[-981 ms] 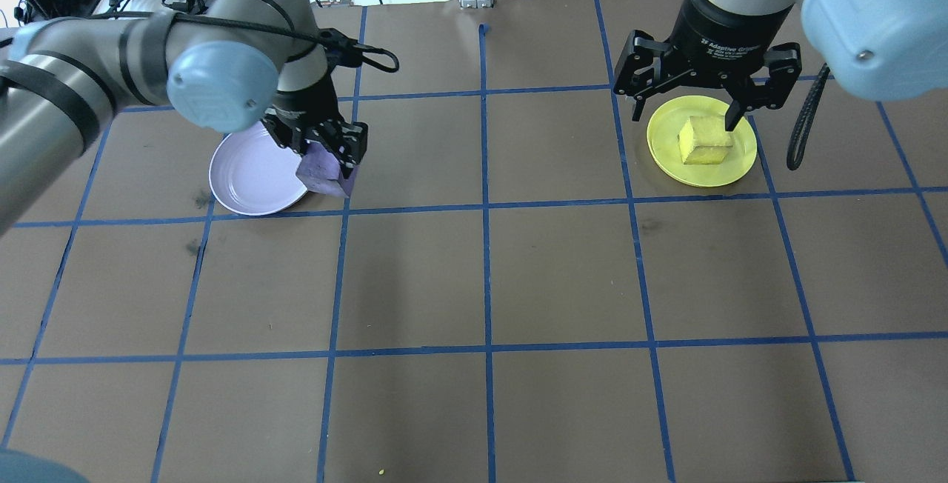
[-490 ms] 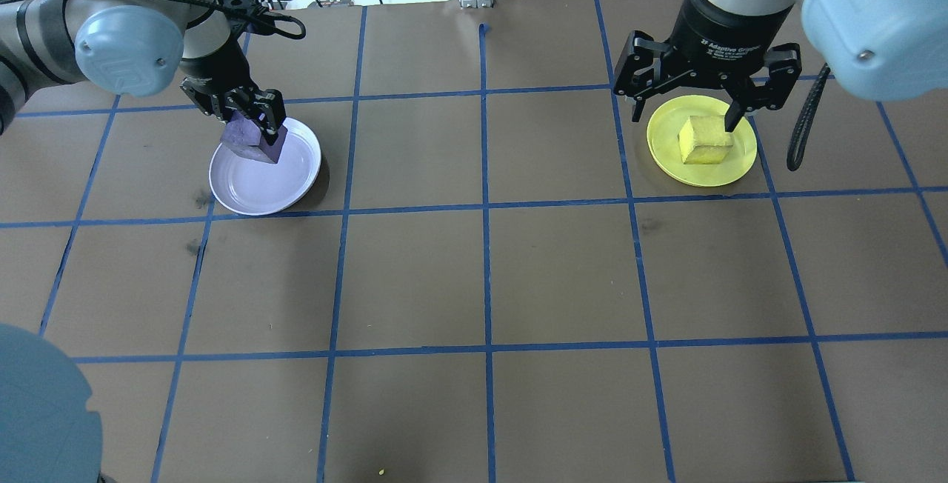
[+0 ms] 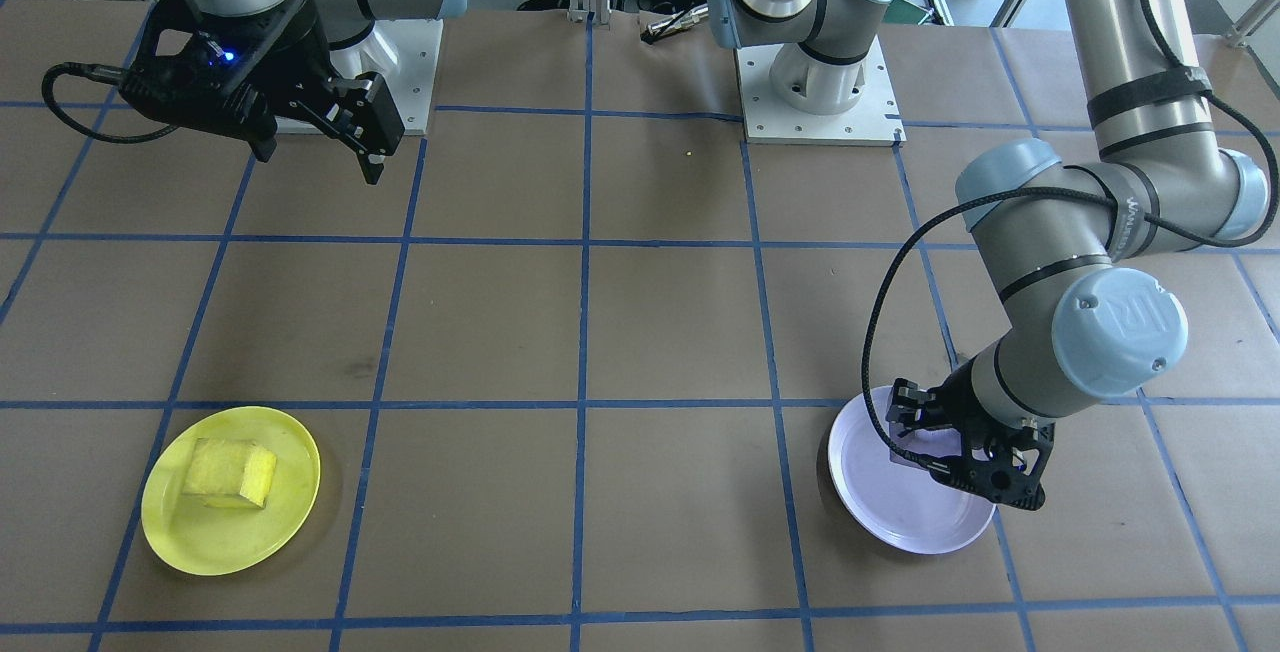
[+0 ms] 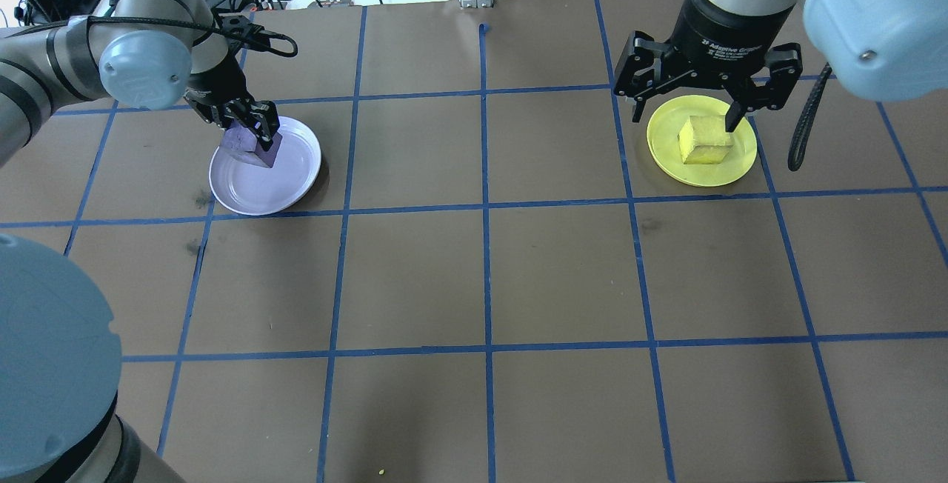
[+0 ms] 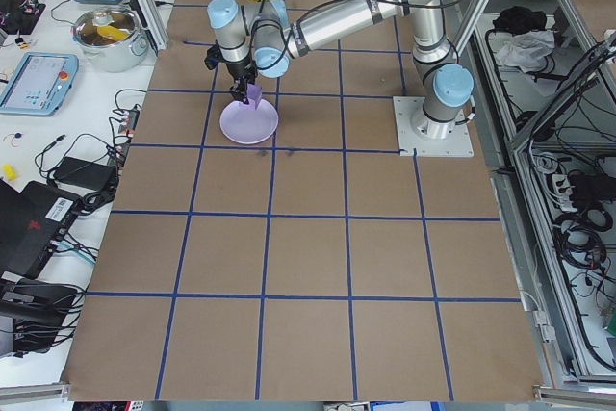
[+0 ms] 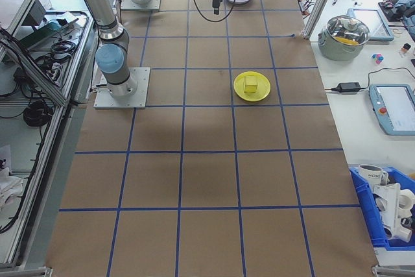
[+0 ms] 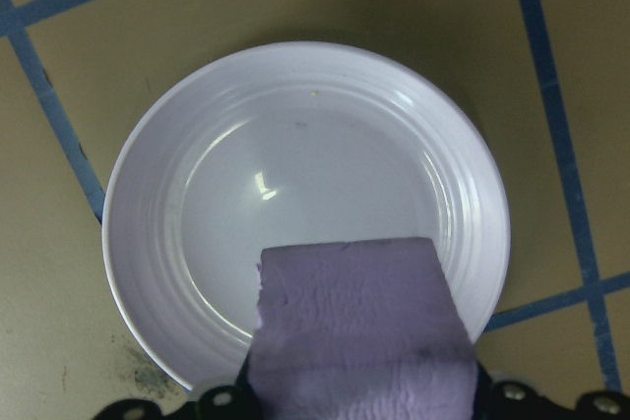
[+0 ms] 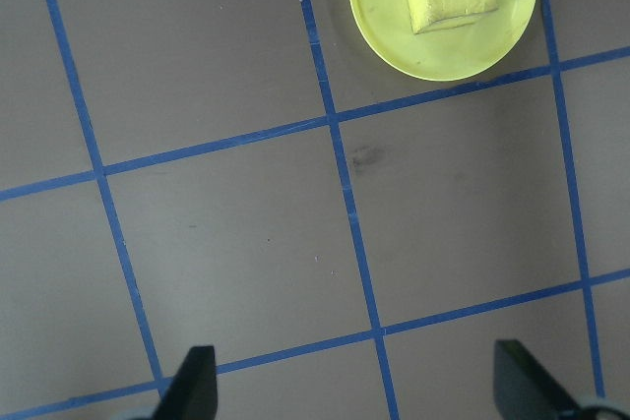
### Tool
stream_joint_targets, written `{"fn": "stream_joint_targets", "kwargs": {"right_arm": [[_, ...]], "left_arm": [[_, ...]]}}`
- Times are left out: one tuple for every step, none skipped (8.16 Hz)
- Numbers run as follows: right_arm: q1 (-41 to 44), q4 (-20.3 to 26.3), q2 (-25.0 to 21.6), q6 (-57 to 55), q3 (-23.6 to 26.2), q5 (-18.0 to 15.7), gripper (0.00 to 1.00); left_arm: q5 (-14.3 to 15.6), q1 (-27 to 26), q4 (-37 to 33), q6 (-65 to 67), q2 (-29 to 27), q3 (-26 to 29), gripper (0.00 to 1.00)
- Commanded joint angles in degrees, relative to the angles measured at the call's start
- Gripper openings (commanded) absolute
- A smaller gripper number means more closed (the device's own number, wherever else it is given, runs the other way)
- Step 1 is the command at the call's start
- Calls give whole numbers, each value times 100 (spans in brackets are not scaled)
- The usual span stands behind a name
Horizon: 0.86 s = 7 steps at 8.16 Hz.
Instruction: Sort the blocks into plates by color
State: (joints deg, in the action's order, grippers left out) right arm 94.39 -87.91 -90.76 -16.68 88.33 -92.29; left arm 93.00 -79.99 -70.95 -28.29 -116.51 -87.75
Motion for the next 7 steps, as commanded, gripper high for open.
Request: {"fn": "stream_joint_targets", "kwargs": {"right_arm": [[0,2,-3,16,0,0,100],[0,2,-3,16,0,0,100],[0,2,-3,16,0,0,100],[0,2,-3,16,0,0,100],[0,2,-12,24,0,9,100],[0,2,-12,24,0,18,100],[0,2,-12,33,0,0,100]], "left_arm": [[16,45,195,-203,-397,4,44],[-10,106,195,-212,-381,4,95],[7,141,117,-116,-285,4,100],[42,168,116,-72,-154,4,100],[34,177,108,-10,-57,4,100],[-36,142,81,43,118,4,100],[-28,89,29,287,442,-5,100]]}}
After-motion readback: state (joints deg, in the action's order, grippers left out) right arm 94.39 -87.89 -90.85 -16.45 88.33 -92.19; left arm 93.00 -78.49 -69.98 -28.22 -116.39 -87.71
